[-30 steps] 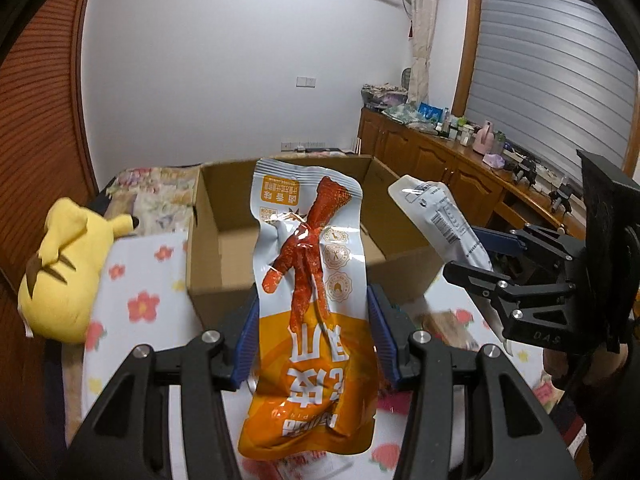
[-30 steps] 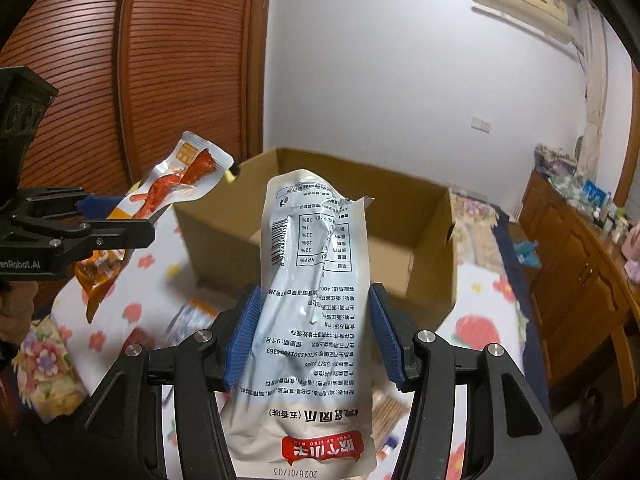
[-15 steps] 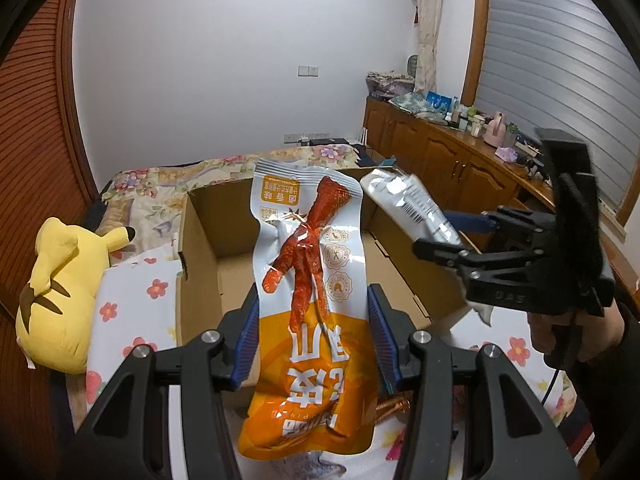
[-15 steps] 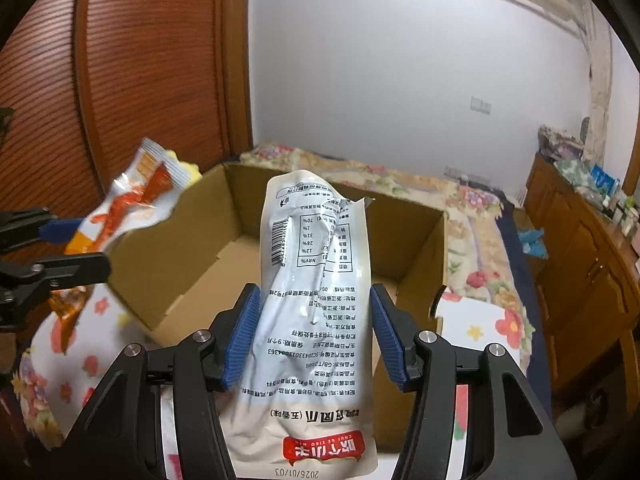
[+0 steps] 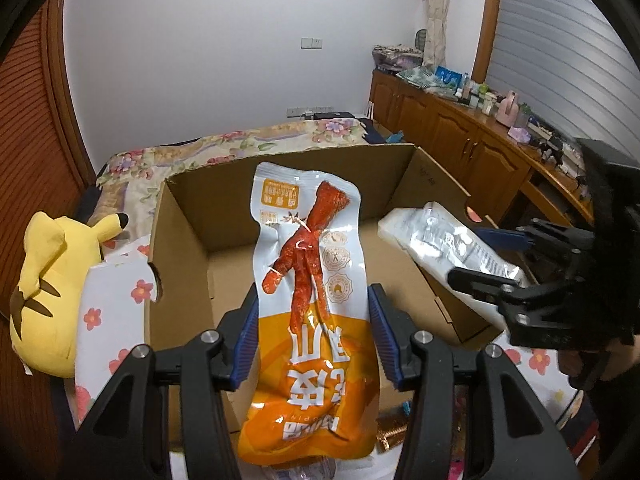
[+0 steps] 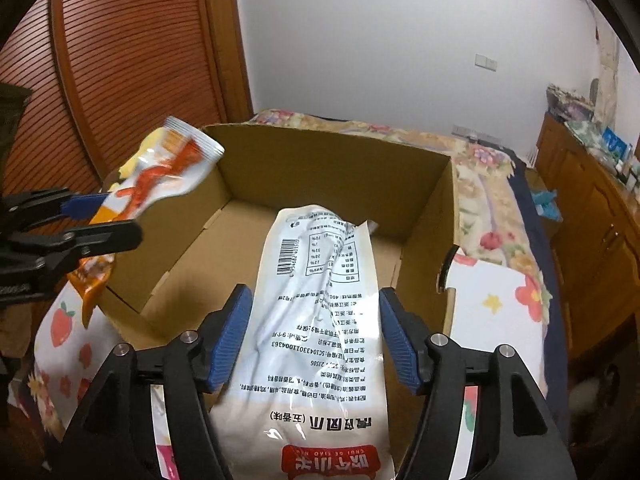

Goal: Organize snacks
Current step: 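Carry both pouches into the cardboard box and open both grippers, then grasp the white duck-neck pouch with the left gripper while the right grasps the wafer bar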

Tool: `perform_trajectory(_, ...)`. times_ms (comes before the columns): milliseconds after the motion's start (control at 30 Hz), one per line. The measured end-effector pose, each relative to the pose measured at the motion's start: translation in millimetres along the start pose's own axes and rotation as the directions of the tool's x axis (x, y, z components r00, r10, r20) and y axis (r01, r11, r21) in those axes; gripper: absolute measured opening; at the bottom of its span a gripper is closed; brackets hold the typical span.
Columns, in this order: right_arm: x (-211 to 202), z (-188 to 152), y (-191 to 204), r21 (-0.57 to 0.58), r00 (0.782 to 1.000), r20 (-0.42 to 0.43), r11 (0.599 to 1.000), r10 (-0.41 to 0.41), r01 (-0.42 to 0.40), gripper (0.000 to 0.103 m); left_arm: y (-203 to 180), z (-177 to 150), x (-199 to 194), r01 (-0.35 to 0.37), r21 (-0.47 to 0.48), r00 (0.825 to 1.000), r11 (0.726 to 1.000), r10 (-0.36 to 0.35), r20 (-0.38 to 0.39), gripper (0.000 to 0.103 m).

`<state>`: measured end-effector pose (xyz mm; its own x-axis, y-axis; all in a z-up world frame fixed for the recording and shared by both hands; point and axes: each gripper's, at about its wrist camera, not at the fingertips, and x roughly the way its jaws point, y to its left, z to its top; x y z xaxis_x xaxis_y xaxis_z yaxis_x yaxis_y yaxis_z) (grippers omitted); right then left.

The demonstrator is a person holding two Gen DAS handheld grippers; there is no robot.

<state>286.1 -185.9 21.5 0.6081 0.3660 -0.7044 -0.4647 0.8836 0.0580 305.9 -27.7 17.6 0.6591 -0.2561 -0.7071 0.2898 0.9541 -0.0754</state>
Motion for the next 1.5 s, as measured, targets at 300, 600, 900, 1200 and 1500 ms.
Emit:
perform_trajectory(300, -23, 1, -8, 0.03, 0.999, 0.051, 0.999, -0.013, 0.011, 0.074, 0, 4, 9, -0.018, -0.002, 1.0, 1.0, 0.018, -0.011, 0.053)
perform_trajectory(600, -59, -12, 2, 0.033, 0.995, 0.097, 0.999, -0.025, 0.022, 0.074, -5, 3, -18, -0.01, 0.01, 0.999, 1.0, 0.01, 0.043, 0.06)
perform_trajectory(900, -96, -49, 20, 0.049, 0.99, 0.137, 0.998, -0.04, 0.034, 0.077, -14, -34, -75, 0.025, 0.056, 0.993, 0.998, -0.031, 0.111, 0.066)
perform_trajectory(1200, -101, -111, 25, 0.132, 0.993, 0.11, 0.991, -0.037, 0.022, 0.078, -13, -93, -103, 0.029, 0.071, 0.992, 0.997, -0.038, 0.117, 0.071)
perform_trajectory(1500, -77, -151, 7, 0.217, 1.0, 0.025, 0.976, -0.01, 0.005, 0.077, -8, -149, -88, -0.001, 0.062, 0.999, 0.998, -0.002, 0.049, 0.071)
